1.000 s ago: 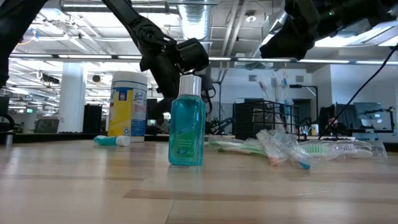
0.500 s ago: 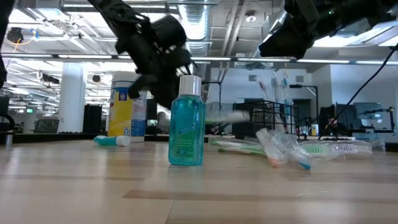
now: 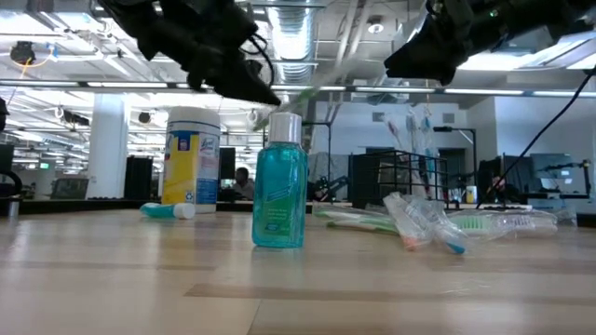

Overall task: Pick & Place toothbrushing station
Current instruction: Put the green toothbrush into the mesh organizer

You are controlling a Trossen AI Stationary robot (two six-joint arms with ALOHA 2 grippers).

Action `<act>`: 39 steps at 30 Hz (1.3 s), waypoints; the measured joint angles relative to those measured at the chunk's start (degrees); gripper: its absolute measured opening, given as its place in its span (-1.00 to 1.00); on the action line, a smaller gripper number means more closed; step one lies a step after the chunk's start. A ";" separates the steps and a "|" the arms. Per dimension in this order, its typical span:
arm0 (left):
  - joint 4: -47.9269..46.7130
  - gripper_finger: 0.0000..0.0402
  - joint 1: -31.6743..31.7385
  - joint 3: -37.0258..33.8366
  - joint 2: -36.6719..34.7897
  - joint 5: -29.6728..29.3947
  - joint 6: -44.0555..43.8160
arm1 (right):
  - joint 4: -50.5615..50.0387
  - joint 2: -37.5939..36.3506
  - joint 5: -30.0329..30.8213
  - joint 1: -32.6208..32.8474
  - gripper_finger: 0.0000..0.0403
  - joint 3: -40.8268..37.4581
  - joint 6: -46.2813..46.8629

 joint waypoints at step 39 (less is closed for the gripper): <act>32.30 -1.00 -3.49 -1.73 -1.22 1.98 -21.81 | 24.63 0.11 -2.10 1.95 -0.27 0.00 -15.48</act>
